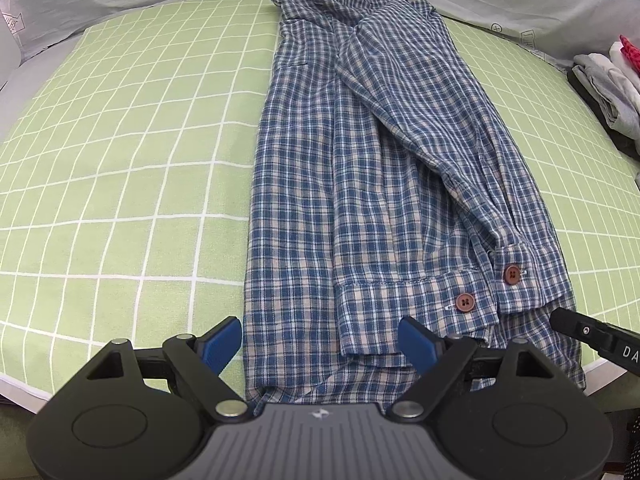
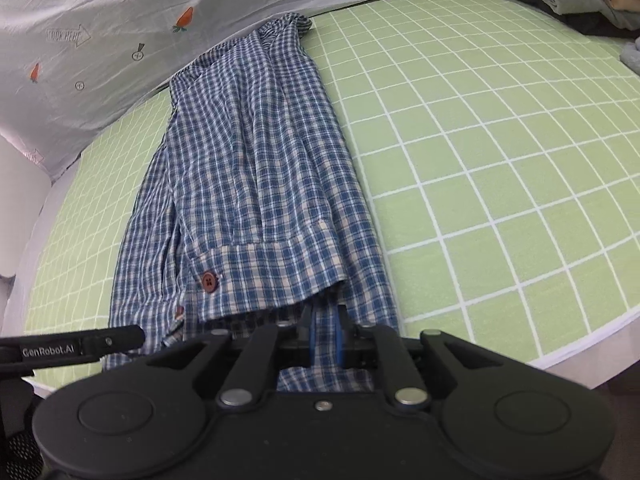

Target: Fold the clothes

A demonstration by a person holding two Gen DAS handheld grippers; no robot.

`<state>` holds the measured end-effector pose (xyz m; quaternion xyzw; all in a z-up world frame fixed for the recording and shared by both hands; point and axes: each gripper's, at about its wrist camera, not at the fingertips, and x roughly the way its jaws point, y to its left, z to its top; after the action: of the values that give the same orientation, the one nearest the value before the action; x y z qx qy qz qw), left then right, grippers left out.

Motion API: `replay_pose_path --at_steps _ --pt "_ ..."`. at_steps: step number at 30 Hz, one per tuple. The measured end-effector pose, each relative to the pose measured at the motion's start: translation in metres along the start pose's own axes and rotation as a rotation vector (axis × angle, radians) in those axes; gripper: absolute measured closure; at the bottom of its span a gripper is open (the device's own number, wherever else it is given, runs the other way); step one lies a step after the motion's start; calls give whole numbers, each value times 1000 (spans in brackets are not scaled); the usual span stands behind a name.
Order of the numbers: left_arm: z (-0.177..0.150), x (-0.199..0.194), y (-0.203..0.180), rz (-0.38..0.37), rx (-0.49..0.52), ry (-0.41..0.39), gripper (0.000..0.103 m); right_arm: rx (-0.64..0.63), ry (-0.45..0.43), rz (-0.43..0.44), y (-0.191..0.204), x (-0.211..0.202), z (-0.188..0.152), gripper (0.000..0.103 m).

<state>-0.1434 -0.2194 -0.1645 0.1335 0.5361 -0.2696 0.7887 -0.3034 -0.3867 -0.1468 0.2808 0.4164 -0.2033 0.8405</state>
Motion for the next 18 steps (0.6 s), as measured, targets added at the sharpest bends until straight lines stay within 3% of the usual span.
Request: replay_pose_path --at_steps 1,3,7,12,18 --pt "-2 0 0 4 1 3 17 -25 -2 -15 0 -2 -2 77" --pt "-7 0 2 12 4 11 17 -76 -6 -46 1 -5 -6 68" --pt "-17 2 4 12 -2 36 17 -152 -10 -98 1 -10 -12 58" --pt "-26 0 4 12 5 53 17 -143 3 -106 -4 -11 -14 50" --pt "-36 -4 2 7 6 70 17 -125 18 -88 -5 -13 -18 50"
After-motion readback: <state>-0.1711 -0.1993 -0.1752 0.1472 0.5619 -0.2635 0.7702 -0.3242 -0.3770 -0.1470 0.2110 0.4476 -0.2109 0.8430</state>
